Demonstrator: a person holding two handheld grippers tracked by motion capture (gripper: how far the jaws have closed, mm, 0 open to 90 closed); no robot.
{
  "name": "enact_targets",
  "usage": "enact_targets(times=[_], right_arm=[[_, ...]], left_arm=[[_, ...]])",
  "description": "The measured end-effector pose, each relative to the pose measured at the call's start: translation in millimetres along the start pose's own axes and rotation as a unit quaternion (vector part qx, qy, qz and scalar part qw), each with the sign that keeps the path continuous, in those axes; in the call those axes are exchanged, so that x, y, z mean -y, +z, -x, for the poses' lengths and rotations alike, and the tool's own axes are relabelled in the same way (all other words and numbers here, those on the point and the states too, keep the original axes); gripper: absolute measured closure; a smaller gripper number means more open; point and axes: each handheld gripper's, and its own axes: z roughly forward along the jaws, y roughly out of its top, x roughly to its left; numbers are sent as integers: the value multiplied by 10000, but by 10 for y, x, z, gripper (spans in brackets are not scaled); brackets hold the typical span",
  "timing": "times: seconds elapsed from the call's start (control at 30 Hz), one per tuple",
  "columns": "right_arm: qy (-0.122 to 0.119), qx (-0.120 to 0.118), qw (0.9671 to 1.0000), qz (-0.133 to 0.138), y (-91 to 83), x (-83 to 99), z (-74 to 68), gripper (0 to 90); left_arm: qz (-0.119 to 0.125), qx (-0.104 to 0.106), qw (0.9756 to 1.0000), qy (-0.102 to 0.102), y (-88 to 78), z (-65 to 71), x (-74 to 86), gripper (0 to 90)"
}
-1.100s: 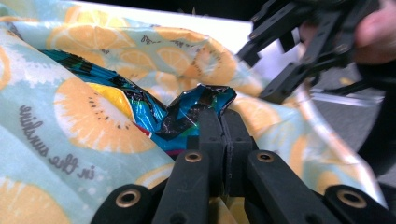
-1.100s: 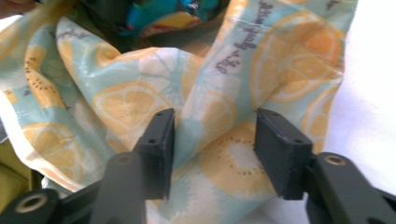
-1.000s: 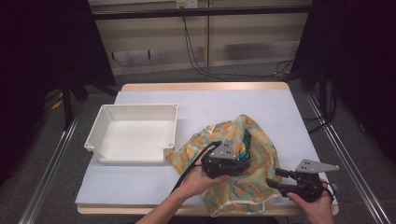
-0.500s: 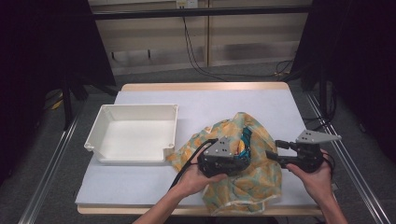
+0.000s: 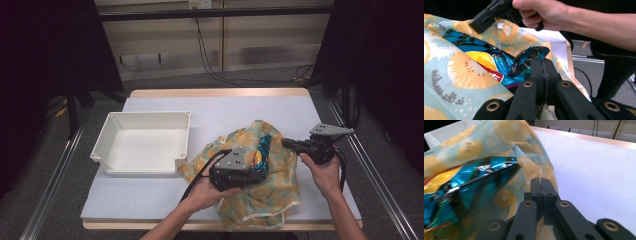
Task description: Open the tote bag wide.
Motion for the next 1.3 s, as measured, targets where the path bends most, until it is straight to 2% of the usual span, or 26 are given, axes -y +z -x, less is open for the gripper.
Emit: enact_targets(times=[0.1,0.23,0.33,0.4,0.53,0.77,1.0,1.1,1.3], right_arm=[[41,71,10000,-32,31,31,36,900],[6,55,9999,-118,92,68,34,900],[-15,40,9998,-182,120,74,16,900],[-47,-12,9998,-191,130,76,9,900],[-62,-73,9998,-169,126,73,-18,900],[-134,-164,9997,-77,106,41,-82,900],[-168,-212,9996,-76,105,38,-99,900],[-165,-221,9996,-71,106,38,-103,900],[-161,-259,9995,-37,96,28,-110,900]], left_arm=[[65,16,10000,11,-17,4,-24,892],[181,14,9998,-23,-53,-5,-64,893],[194,23,9998,49,-90,-10,-90,895],[287,1,9996,-2,-105,-11,-111,895],[469,-5,9988,-109,-133,-52,-156,896],[672,-2,9976,-158,-161,-103,-272,897],[739,-46,9971,-173,-221,-177,-352,899],[847,-18,9962,-180,-245,-224,-389,900],[954,-28,9951,-277,-302,-310,-464,900]])
